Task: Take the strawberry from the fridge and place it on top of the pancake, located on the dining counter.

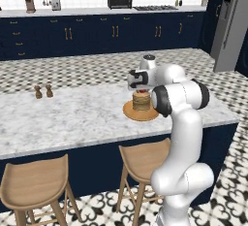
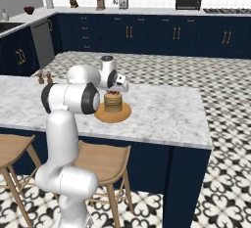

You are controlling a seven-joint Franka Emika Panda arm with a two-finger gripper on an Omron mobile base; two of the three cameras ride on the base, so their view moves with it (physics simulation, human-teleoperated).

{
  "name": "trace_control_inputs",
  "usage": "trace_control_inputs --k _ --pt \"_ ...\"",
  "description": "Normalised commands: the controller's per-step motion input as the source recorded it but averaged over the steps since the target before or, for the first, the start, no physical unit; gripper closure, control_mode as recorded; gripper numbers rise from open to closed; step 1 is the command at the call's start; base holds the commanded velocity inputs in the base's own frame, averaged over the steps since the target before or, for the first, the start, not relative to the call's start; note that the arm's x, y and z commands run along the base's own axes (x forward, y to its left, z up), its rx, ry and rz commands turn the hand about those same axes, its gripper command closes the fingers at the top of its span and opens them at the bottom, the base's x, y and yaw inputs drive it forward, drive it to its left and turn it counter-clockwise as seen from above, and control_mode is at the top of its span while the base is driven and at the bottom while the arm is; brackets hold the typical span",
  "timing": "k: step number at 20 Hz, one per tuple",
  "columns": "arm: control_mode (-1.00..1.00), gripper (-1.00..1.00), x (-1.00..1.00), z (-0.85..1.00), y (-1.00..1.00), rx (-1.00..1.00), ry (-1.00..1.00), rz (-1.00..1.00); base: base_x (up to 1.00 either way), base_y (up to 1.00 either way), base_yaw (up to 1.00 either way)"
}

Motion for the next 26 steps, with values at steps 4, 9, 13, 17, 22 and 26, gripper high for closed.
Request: trace_control_inputs --k 4,9,13,17,22,26 --pt "-1.0 1.0 0.0 -0.07 0.02 0.0 0.07 0.0 0.0 0.0 0.0" --pt "-1.0 1.0 -0.11 -0.15 0.01 0.0 0.13 -0.01 0.0 0.0 0.0" --pt "-1.0 -1.0 -0.18 -0.17 0.03 0.0 0.08 -0.01 0.0 0.0 0.0" --pt "-1.0 -1.0 -0.18 -0.03 0.04 0.0 0.0 0.0 0.0 0.0 0.0" --pt "-1.0 -1.0 -0.12 0.02 0.0 0.0 -0.06 0.0 0.0 0.0 0.0" --pt "-1.0 -1.0 -0.09 0.07 0.0 0.0 -0.06 0.0 0.0 0.0 0.0"
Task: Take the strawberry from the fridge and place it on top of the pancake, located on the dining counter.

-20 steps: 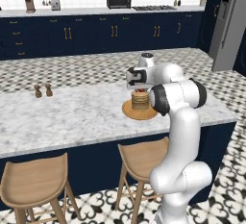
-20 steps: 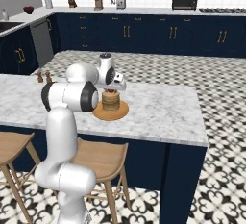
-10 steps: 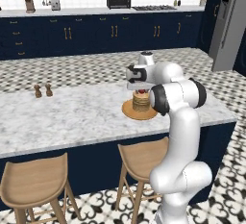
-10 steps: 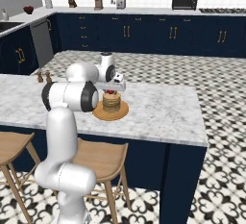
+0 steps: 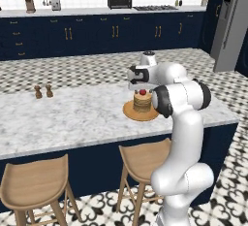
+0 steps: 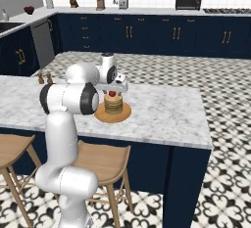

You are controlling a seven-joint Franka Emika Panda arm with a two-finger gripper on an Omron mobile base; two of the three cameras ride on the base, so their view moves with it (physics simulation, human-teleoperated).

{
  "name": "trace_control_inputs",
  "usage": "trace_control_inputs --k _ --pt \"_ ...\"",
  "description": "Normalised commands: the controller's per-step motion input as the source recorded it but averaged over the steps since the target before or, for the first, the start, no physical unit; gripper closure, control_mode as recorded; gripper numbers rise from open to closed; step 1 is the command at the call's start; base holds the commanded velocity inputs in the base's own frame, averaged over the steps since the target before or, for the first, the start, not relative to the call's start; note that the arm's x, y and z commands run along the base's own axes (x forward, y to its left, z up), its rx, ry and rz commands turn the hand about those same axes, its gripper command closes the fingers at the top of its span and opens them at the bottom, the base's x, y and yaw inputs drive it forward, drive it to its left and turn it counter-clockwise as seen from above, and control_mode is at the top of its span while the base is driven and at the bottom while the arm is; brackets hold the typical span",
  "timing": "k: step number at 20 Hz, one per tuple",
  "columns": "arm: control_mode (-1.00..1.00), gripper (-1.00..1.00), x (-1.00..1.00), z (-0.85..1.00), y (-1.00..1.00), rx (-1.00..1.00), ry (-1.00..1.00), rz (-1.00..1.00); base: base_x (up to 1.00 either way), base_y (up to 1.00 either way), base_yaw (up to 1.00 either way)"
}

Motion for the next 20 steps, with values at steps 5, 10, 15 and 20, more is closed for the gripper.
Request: trace_control_inputs --k 5,10,15,20 --pt "-1.0 -1.0 -0.47 0.28 0.02 -0.05 -0.08 0.0 0.0 0.0 0.0" --pt "-1.0 -1.0 -1.0 0.55 0.09 -0.02 -0.16 0.0 0.0 0.0 0.0" --pt "-1.0 -1.0 -1.0 0.38 0.53 -0.01 -0.04 0.04 0.0 0.0 0.0" --pt "-1.0 -1.0 -1.0 0.04 0.81 -0.03 -0.03 0.05 0.0 0.0 0.0"
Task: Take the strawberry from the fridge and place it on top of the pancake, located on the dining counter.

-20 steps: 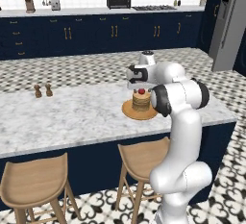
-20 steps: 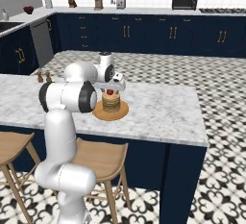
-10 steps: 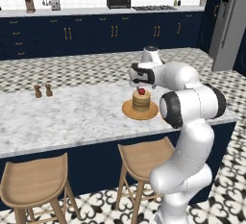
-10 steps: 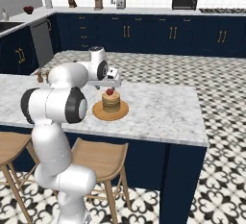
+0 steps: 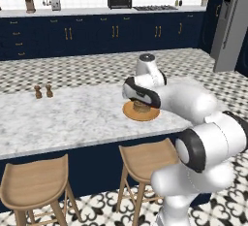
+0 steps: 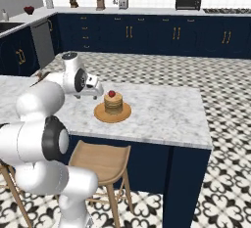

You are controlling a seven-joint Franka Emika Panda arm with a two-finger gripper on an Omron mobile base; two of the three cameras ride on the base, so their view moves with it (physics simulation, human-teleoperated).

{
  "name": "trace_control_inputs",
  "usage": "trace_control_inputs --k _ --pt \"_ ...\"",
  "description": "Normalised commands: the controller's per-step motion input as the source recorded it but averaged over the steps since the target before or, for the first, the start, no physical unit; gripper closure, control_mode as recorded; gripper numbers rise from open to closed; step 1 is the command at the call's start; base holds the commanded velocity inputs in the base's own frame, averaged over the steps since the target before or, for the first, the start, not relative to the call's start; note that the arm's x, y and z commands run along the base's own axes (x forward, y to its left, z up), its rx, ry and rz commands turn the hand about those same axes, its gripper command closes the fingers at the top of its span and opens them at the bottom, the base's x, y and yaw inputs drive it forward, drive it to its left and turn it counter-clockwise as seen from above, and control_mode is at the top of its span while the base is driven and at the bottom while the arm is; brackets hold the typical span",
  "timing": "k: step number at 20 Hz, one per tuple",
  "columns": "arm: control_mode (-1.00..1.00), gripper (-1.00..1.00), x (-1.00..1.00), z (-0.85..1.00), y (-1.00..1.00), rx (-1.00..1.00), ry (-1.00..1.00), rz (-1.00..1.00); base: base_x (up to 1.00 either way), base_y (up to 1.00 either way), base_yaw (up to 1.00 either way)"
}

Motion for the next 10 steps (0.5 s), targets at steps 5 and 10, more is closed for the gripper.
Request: trace_control_inputs --k 5,10 --pt "-1.0 -1.0 -1.0 0.04 0.87 -0.07 0.0 0.06 0.0 0.0 0.0" --pt "-1.0 -1.0 -0.88 -0.27 0.47 -0.02 0.1 0.02 0.0 0.0 0.0"
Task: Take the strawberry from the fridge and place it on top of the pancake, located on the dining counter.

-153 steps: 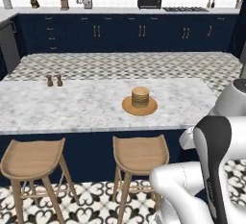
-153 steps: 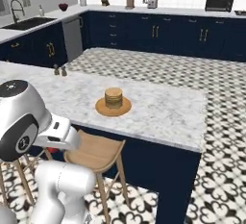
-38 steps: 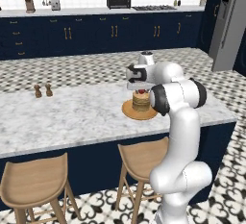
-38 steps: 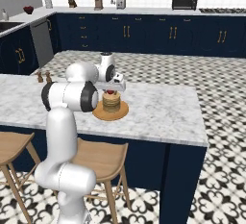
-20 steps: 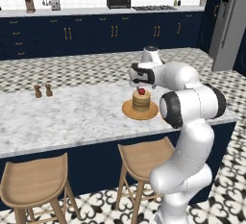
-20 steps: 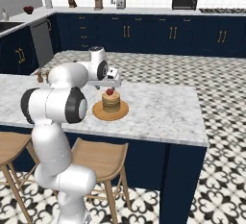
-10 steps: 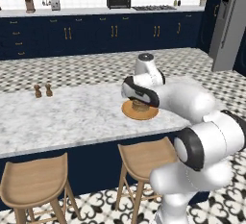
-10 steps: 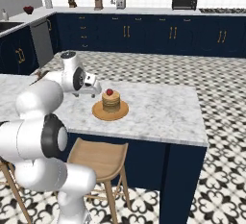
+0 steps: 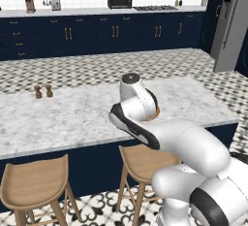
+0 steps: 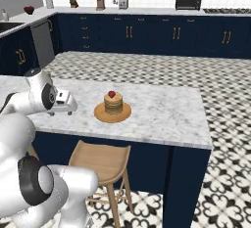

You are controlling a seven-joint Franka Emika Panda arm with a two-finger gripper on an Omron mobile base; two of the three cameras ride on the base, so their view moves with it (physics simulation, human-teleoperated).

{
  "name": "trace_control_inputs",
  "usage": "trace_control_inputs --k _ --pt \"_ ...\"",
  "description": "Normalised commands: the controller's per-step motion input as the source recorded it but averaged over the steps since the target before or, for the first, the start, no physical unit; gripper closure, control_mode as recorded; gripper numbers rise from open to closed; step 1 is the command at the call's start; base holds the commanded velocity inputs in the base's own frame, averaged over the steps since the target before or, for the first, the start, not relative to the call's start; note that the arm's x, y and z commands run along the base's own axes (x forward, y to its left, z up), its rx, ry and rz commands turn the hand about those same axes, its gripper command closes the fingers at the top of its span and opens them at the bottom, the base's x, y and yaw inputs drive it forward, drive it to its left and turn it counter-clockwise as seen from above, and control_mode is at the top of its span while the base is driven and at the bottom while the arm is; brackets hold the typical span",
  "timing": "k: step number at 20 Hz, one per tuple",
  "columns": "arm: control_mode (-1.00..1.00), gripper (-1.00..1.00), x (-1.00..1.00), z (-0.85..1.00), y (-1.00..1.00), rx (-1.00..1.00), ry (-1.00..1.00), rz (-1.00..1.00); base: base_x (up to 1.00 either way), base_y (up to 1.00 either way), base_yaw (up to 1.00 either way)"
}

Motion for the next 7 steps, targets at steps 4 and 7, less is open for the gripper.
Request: trace_control_inputs --k 4,7 --pt "-1.0 -1.0 -0.02 -0.49 0.01 -0.03 0.4 0.0 0.0 0.0 0.0" --pt "-1.0 -1.0 0.09 -0.29 0.0 -0.02 0.3 0.0 0.0 0.0 0.0"
